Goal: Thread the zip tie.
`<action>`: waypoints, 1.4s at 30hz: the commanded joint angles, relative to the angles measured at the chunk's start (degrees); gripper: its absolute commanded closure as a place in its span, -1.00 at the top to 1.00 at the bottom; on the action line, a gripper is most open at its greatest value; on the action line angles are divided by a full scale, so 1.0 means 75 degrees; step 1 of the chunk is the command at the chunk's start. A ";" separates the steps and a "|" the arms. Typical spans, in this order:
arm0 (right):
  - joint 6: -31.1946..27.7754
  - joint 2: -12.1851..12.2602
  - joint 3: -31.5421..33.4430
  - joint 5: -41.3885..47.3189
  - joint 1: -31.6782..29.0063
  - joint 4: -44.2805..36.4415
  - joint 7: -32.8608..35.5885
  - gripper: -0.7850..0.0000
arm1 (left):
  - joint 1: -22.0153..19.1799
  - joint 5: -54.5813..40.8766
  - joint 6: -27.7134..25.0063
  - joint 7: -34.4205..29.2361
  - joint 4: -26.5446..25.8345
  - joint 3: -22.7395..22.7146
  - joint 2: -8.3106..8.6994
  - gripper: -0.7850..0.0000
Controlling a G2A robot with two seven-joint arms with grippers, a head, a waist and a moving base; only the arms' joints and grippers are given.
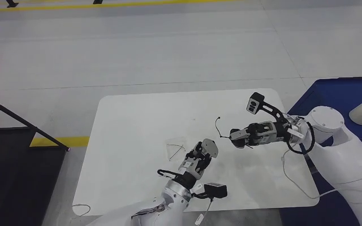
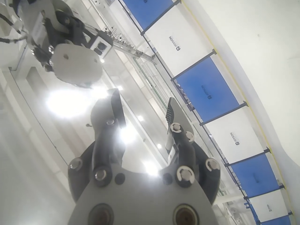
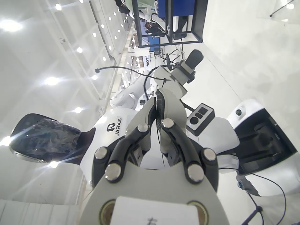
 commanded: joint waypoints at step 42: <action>0.0357 -0.0269 0.0404 0.2910 -0.1063 -0.0999 -0.1673 -1.00 | 0.2287 -1.2555 0.3715 0.6480 0.0340 -0.4319 0.0167 1.00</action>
